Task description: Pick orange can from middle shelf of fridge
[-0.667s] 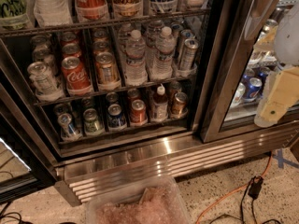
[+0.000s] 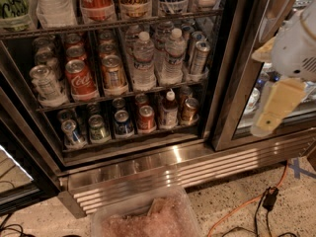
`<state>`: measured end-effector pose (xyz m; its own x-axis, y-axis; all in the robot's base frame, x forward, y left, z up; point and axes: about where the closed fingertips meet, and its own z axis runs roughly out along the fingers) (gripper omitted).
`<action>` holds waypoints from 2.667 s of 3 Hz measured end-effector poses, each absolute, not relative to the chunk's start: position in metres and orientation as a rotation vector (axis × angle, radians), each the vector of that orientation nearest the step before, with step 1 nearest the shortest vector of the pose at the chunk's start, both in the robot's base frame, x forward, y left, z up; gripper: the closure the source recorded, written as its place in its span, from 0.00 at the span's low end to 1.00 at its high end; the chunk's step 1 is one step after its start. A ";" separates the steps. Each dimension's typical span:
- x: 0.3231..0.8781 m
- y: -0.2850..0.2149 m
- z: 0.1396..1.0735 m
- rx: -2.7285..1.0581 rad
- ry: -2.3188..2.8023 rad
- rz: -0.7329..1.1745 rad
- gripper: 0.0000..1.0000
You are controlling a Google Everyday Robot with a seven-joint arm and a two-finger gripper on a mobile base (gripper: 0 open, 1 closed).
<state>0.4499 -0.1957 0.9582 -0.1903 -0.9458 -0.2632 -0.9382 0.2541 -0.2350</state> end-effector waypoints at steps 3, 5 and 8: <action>0.509 -0.091 0.781 -1.579 2.188 0.407 0.00; 0.529 -0.074 0.781 -1.511 2.129 0.435 0.00; 0.564 -0.001 0.792 -1.126 1.854 0.565 0.00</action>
Offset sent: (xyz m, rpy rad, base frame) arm 0.0725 0.1104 -0.1995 0.3659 0.1366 -0.0381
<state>0.5643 -0.0010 0.7925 -0.2119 -0.4763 -0.8534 -0.8712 0.4878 -0.0560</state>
